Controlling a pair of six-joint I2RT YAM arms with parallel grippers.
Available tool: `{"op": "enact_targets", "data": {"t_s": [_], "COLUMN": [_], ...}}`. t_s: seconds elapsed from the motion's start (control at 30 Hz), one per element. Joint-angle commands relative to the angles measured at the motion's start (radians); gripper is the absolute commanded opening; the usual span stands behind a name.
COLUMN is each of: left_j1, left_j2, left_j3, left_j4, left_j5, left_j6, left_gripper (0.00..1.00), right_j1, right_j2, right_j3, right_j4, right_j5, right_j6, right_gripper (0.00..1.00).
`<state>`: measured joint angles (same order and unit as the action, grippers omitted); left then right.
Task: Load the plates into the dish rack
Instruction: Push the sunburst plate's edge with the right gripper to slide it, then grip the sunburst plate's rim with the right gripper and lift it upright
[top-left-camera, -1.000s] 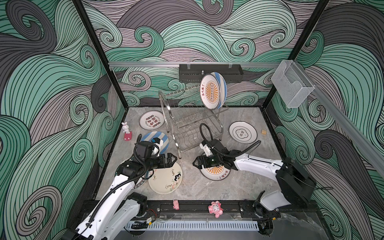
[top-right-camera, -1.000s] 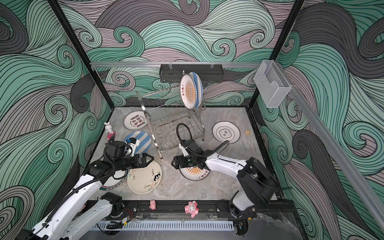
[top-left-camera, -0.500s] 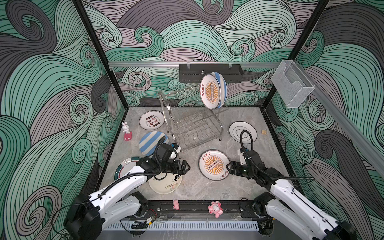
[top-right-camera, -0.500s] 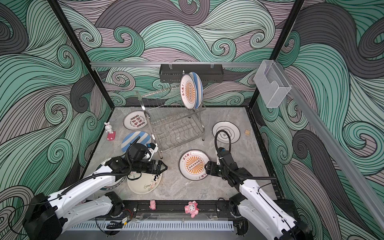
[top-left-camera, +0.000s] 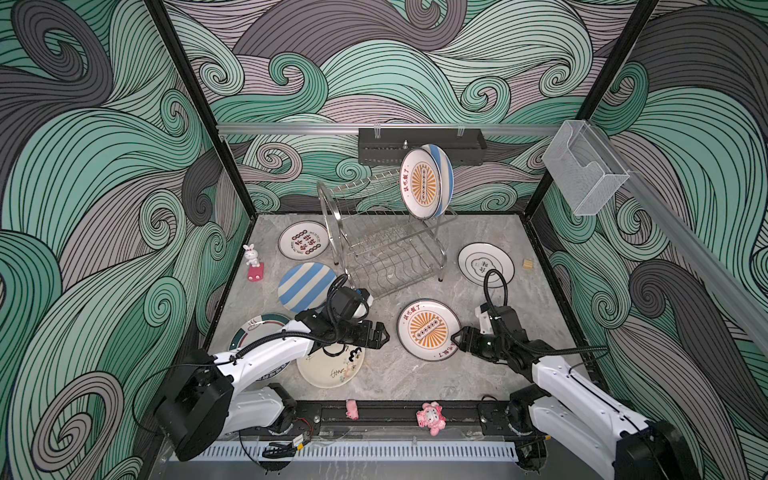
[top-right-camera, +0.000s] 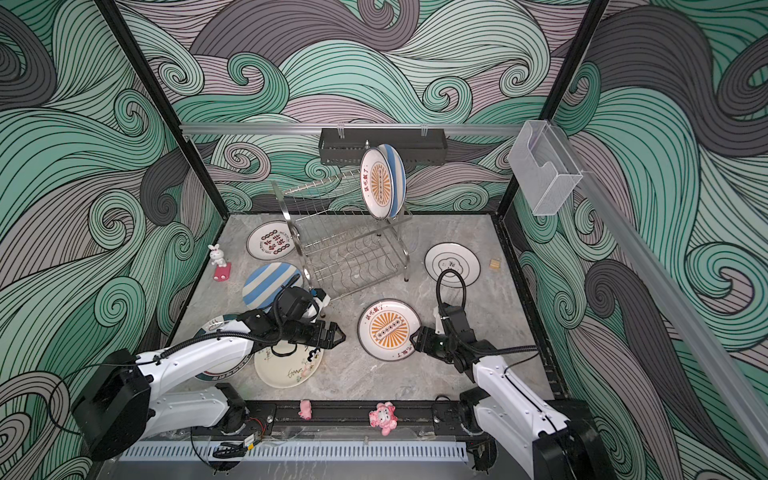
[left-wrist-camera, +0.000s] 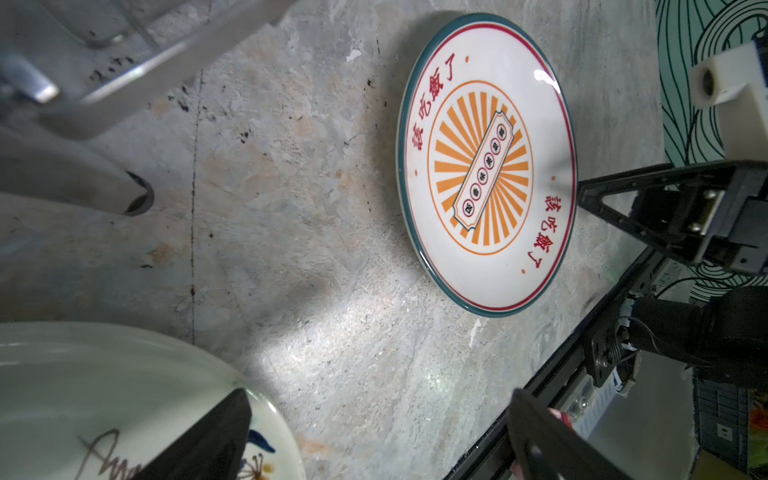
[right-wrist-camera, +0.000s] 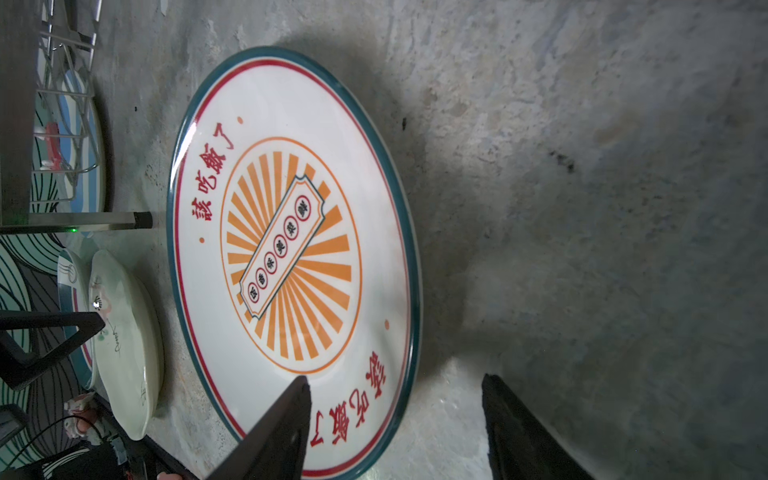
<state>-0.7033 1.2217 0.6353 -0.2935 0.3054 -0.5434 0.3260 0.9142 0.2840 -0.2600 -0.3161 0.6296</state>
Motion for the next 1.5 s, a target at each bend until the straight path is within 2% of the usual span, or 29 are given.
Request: {"op": "enact_targets", "data": {"t_s": [0.0, 0.3, 0.57, 0.83, 0.9, 1.07, 1.2, 1.47], "left_j1": [-0.007, -0.009, -0.008, -0.009, -0.009, -0.009, -0.009, -0.007], "left_j2": [-0.003, -0.010, -0.018, -0.042, -0.057, -0.087, -0.107, -0.152], "left_j3": [0.016, 0.010, 0.009, 0.020, 0.022, 0.038, 0.045, 0.090], "left_j4": [0.020, 0.022, 0.010, -0.008, -0.024, -0.063, -0.077, -0.160], "left_j5": [-0.005, -0.019, -0.027, -0.034, -0.046, -0.063, -0.068, -0.115], "left_j6": [-0.010, -0.016, -0.023, -0.026, -0.024, -0.010, -0.010, -0.006], "left_gripper": [0.99, 0.99, 0.98, 0.99, 0.99, 0.99, 0.99, 0.99], "right_j1": [-0.010, -0.028, -0.030, -0.030, -0.030, -0.030, -0.031, -0.034], "right_j2": [0.028, 0.083, 0.164, 0.222, 0.230, 0.256, 0.282, 0.255], "right_j3": [-0.012, -0.021, -0.022, -0.002, -0.001, 0.004, 0.009, 0.018], "right_j4": [0.103, 0.136, 0.176, 0.173, 0.175, 0.180, 0.190, 0.182], "right_j5": [-0.035, 0.002, -0.006, -0.014, -0.011, -0.003, -0.010, -0.015], "right_j6": [0.022, 0.029, 0.035, 0.032, 0.035, 0.048, 0.058, 0.071], "right_gripper": [0.64, 0.63, 0.57, 0.39, 0.37, 0.23, 0.18, 0.00]}}
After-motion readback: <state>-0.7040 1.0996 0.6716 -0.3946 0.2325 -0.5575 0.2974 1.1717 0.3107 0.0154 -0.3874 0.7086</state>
